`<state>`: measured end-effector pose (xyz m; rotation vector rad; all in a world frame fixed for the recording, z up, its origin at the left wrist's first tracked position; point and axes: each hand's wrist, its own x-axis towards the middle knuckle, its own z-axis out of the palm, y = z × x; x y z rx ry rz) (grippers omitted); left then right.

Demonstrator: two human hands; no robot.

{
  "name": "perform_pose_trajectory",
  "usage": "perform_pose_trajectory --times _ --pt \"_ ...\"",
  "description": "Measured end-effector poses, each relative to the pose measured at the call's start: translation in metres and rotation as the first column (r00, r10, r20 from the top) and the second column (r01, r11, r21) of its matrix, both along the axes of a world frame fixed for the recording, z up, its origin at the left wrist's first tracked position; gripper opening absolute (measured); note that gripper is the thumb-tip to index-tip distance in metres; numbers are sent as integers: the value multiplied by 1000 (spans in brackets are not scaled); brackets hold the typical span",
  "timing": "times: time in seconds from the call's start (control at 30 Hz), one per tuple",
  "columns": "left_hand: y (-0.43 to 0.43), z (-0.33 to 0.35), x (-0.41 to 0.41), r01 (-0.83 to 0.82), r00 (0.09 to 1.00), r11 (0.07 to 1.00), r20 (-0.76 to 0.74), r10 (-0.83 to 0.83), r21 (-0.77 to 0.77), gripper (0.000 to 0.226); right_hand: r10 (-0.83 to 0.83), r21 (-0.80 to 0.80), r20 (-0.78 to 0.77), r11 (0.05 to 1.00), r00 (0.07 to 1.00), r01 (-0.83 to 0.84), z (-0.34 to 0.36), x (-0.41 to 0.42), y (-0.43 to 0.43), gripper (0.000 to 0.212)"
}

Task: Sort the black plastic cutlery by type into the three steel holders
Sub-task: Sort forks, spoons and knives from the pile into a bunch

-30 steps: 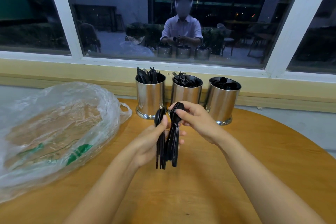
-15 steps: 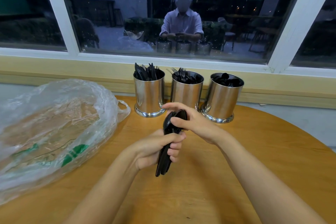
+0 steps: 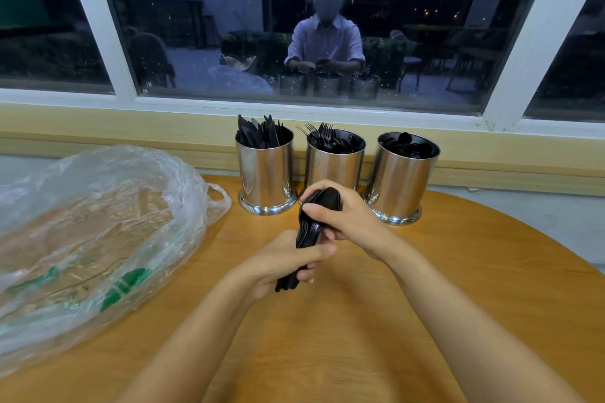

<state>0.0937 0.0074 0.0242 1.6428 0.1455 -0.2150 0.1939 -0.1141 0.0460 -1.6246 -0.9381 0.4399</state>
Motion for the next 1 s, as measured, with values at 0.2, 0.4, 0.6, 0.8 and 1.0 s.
perform_pose_trajectory --times 0.2,0.4,0.6,0.8,1.0 --pt "61 0 6 -614 777 778 271 568 132 24 -254 49 29 966 967 252 1 32 -2 15" --pt "164 -49 3 -694 628 277 370 684 665 70 -430 92 101 902 897 422 11 68 -14 13" --pt "135 -69 8 -524 786 490 174 594 696 82 -664 259 149 742 733 619 45 105 -36 11" --pt "69 -65 26 -413 885 562 171 432 717 60 -850 403 180 523 496 751 71 141 -69 15" --pt "8 -62 44 -328 941 643 184 283 692 51 -837 378 399 522 375 764 82 163 -85 16"
